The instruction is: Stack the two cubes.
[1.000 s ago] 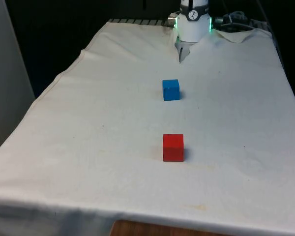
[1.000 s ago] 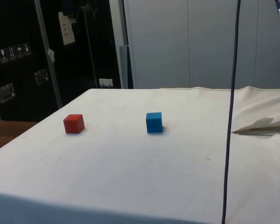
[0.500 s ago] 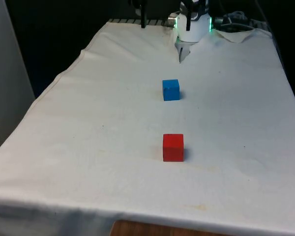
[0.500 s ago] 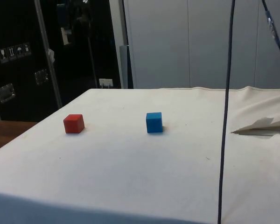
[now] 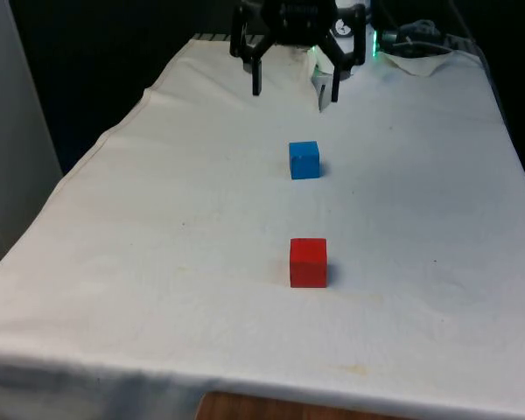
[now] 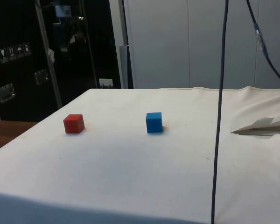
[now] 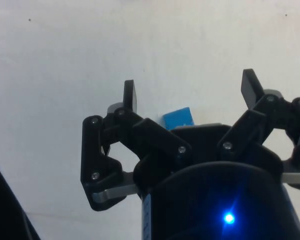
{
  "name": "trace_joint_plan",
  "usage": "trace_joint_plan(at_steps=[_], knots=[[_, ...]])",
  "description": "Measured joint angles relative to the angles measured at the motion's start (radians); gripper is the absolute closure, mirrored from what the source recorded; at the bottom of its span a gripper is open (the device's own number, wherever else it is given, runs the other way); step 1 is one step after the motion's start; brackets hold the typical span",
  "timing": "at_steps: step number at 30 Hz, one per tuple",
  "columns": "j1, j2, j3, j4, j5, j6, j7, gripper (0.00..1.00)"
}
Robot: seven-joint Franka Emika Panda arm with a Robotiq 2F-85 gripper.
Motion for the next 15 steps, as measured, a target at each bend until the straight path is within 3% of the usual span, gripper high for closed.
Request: trace_joint_plan(at_steps=[15], knots=[[0.005, 0.068, 0.002, 0.014, 0.000, 0.054, -0.001, 0.00]])
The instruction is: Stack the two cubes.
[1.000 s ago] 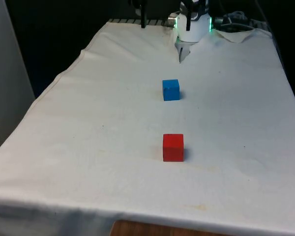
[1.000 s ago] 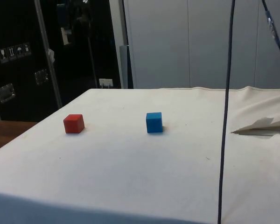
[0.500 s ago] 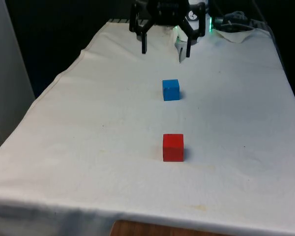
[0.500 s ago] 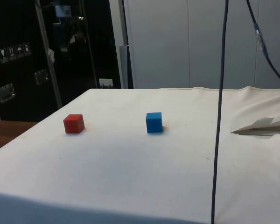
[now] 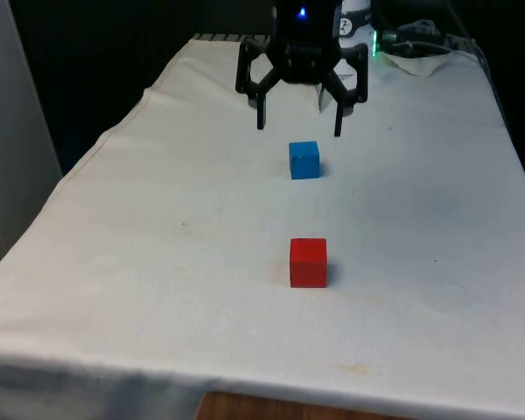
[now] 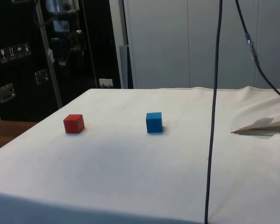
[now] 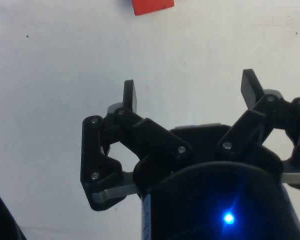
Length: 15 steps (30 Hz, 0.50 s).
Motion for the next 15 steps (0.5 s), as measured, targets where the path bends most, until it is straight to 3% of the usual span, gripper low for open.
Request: trace_joint_plan(at_steps=[15], knots=[[0.003, 0.054, 0.005, 0.009, 0.008, 0.065, -0.014, 0.00]])
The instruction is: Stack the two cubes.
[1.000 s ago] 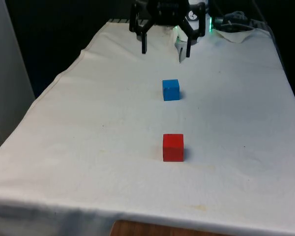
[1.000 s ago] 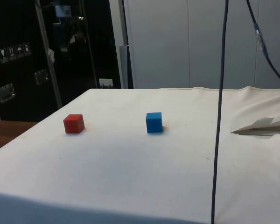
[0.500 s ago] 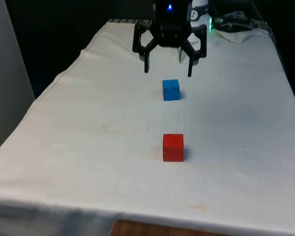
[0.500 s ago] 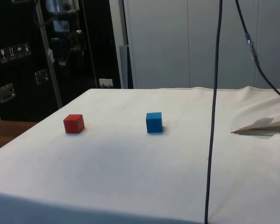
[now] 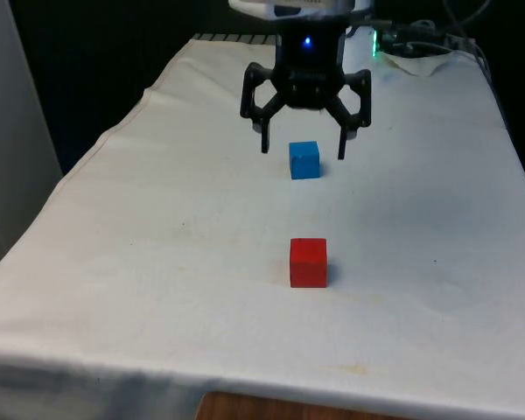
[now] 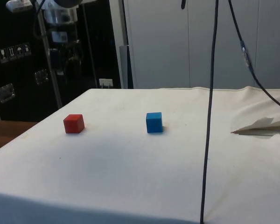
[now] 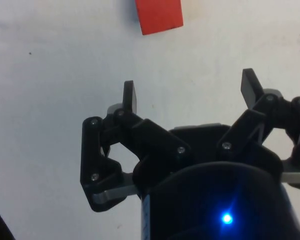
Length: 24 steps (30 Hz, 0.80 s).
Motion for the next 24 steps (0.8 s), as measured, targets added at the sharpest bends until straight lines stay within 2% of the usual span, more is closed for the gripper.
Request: trace_joint_plan(at_steps=[13, 24], knots=[[-0.001, 0.040, 0.000, -0.004, 0.032, 0.061, -0.058, 0.00], [-0.002, 0.079, 0.000, -0.004, 0.086, 0.101, -0.128, 0.00]])
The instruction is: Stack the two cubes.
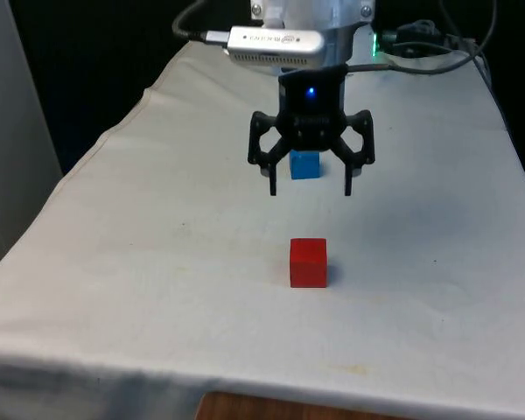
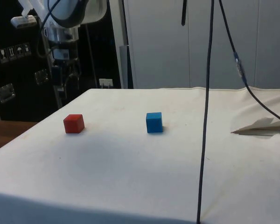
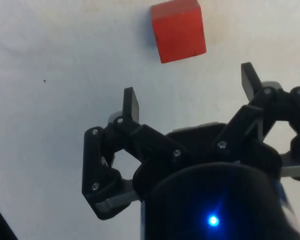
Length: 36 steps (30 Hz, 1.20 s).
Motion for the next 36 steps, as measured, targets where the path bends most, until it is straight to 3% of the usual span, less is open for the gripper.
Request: trace_joint_plan(at_steps=[14, 36], knots=[[-0.001, 0.058, 0.000, 0.019, 0.068, 0.028, -0.081, 0.00], [-0.003, 0.152, 0.002, 0.064, 0.111, 0.058, -0.129, 0.00]])
